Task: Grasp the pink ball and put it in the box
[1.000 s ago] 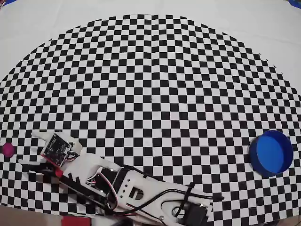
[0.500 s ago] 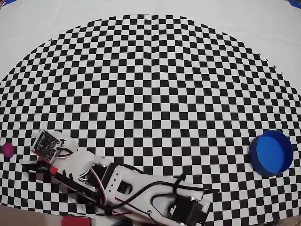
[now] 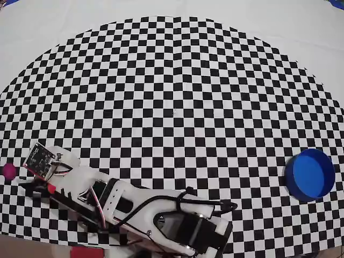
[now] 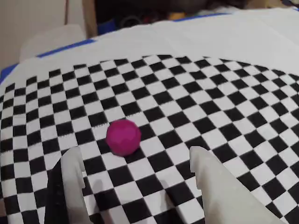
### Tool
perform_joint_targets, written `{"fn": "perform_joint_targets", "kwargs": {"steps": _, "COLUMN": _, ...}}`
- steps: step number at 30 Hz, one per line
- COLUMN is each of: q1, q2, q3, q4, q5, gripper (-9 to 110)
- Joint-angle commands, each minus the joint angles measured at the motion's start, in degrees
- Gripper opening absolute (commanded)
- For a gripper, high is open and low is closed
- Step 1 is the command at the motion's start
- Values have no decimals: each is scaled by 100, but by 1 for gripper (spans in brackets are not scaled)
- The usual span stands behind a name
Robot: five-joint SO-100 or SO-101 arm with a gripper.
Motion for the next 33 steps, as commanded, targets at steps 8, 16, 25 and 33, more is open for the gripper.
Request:
{"fn": "perform_joint_targets", "kwargs": {"steps": 8, "q1": -26, "q2": -668, "q3": -598, "q4": -114, "q5": -44, "gripper": 26}}
{"fn": "perform_joint_targets", "kwargs": {"steps": 16, "q1": -9, "q2": -1169, "q3": -1020, "q4": 237, "q5": -44, "gripper": 26}}
{"fn": "perform_joint_targets", "kwargs": {"steps": 25, "q1": -18, "q2": -1389, "q3": -1371, "q4": 773, "q5": -44, "gripper": 26}}
{"fn": "perform_joint_targets", "kwargs": {"steps": 33, "q1": -9, "q2": -1784, "q3": -1696, "q4": 905, "q5": -44, "gripper": 26}}
